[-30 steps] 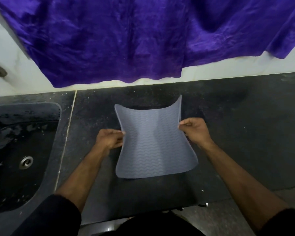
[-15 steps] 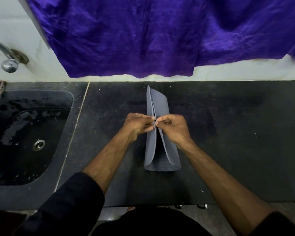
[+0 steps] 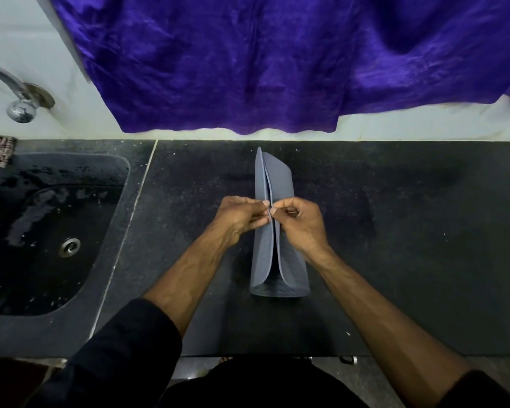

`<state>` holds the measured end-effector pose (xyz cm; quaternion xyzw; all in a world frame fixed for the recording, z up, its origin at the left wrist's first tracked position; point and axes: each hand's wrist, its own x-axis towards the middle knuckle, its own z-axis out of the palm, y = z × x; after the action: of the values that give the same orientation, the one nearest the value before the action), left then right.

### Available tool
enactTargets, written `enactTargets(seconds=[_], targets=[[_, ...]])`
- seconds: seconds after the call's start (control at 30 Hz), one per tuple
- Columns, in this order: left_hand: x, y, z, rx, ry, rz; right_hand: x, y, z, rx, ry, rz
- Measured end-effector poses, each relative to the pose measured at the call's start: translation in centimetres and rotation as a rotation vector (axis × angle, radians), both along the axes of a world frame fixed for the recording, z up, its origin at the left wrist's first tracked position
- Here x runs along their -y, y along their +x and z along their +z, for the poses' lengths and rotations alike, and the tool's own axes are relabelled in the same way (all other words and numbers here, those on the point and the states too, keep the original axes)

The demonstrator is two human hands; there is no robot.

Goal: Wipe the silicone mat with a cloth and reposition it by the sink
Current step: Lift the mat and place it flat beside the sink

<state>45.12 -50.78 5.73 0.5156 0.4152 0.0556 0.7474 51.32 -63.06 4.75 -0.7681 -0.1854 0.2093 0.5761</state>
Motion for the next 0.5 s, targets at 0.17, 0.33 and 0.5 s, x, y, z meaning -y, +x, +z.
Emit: enactTargets(seconds=[0.17,0.33,0.5], targets=[[-0.3,0.1,0.0,-0.015,0.009,-0.037,0.1,0.3,0.0,0.051,-0.034,0.043],[-0.9,0.3,0.1,0.014,0.045,-0.089,0.3,0.8,0.4,0.061,-0.018,0.107],[-1.1,0.3,0.8,0.033,0.167,-0.207,0.2,1.8,1.2,0.171,-0.103,0.091]])
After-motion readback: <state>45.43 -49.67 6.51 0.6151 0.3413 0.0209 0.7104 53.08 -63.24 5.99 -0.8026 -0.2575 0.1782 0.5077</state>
